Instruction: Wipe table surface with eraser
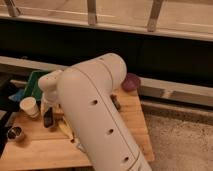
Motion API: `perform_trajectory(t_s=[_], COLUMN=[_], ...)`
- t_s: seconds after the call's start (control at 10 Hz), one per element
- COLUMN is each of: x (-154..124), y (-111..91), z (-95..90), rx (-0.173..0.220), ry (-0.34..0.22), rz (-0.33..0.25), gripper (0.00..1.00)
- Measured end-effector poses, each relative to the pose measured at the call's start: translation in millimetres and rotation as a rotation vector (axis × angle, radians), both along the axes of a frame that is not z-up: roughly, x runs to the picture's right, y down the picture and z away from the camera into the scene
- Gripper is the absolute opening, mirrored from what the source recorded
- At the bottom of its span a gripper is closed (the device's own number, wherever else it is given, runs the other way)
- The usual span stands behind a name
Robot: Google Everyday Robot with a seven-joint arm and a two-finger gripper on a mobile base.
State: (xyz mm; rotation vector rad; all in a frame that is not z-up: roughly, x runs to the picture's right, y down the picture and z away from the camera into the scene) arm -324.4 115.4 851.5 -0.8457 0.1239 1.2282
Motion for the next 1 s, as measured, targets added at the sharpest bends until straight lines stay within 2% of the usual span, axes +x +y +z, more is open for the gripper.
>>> perform_trajectory(t_s=[0.2,0.4,0.5,0.6,0.8,1.0], x=[-10,-20,-17,-7,18,39], y=[6,31,40,51,62,49], z=[-7.8,-24.6,-28.1,-30.6,-29.4,-17.5], rx=[0.002,-0.033,-0.052,-0.075,-0.107,-0.103], ry=[-0.029,-0.060,-0.061,-0.046,0.022,0.074], rz=[-0.013,-0.034,-0.032,-0.024,0.014,0.042], gripper=[0.00,0.00,0.00,0.00,0.00,0.00])
